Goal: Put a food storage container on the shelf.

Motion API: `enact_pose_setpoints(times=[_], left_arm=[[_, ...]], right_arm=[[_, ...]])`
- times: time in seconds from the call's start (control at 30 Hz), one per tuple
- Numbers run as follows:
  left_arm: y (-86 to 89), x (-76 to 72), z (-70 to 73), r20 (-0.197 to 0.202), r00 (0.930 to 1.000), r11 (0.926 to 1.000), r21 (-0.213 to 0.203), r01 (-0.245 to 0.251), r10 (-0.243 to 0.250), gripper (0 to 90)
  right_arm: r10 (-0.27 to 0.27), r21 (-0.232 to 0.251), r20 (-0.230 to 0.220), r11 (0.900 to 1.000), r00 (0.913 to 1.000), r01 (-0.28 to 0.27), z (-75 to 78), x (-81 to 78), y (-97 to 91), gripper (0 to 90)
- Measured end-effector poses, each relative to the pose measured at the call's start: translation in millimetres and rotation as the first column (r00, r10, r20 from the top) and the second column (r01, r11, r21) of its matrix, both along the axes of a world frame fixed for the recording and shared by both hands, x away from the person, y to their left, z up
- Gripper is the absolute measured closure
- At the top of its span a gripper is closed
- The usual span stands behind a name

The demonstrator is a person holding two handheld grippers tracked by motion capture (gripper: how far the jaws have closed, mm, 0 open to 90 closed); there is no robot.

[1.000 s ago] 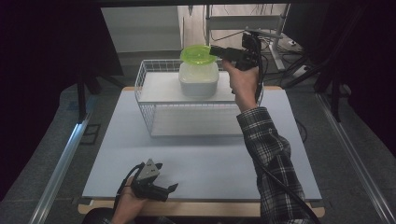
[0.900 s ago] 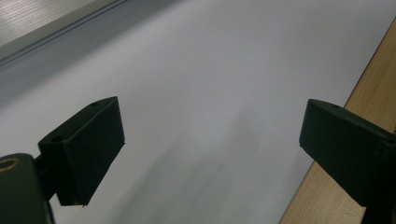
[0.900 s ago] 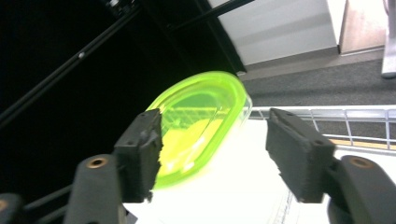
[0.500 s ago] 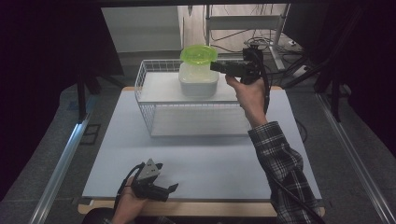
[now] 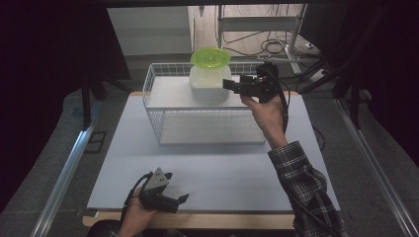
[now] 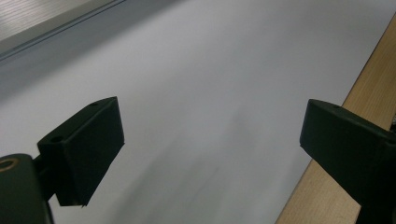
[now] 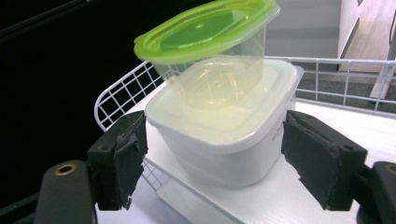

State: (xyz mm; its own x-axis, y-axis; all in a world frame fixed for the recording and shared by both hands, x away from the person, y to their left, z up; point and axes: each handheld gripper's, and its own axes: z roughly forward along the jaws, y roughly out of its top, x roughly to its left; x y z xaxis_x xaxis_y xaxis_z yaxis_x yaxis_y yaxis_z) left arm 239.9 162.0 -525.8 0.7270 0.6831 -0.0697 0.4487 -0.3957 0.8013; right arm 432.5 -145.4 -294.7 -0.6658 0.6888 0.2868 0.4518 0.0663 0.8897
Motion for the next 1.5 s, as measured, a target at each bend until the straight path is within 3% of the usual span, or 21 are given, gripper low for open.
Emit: enact_pose_setpoints(times=[0.53, 0.8, 0.93, 1.17, 1.5], left_arm=[[1.8, -0.3, 1.2, 0.007, 0.9999, 0.9994, -0.032, 0.01, -0.01, 5.7], [2.7, 0.1, 1.5, 0.003, 0.9998, 0.9987, -0.048, 0.019, -0.019, 5.4], [2.3, 0.1, 1.0, -0.002, 0.9998, 0.9985, -0.052, 0.02, -0.02, 5.3], [1.7, -0.1, 0.8, 0.0, 0.9997, 0.9984, -0.051, 0.022, -0.023, 5.1], [0.9, -0.3, 0.5, 0.001, 0.9997, 0.9985, -0.047, 0.026, -0.026, 5.0]], right_arm=[[0.052, -0.086, 0.056, 0.9952, 0.9971, -0.047, -21.3, -27.8, -1.4, 16.0], [0.078, -0.133, 0.076, 0.9888, 0.9941, -0.068, -44.3, -44.6, -9.4, 8.7], [0.104, -0.182, 0.078, 0.9793, 0.9915, -0.088, -59.2, -54.5, -15.0, 4.4], [0.12, -0.191, 0.056, 0.9757, 0.9912, -0.107, -80.2, -68.2, -29.4, 0.6], [0.109, -0.26, 0.066, 0.9615, 0.9919, -0.088, -110.1, -89.6, -45.0, 0.0]])
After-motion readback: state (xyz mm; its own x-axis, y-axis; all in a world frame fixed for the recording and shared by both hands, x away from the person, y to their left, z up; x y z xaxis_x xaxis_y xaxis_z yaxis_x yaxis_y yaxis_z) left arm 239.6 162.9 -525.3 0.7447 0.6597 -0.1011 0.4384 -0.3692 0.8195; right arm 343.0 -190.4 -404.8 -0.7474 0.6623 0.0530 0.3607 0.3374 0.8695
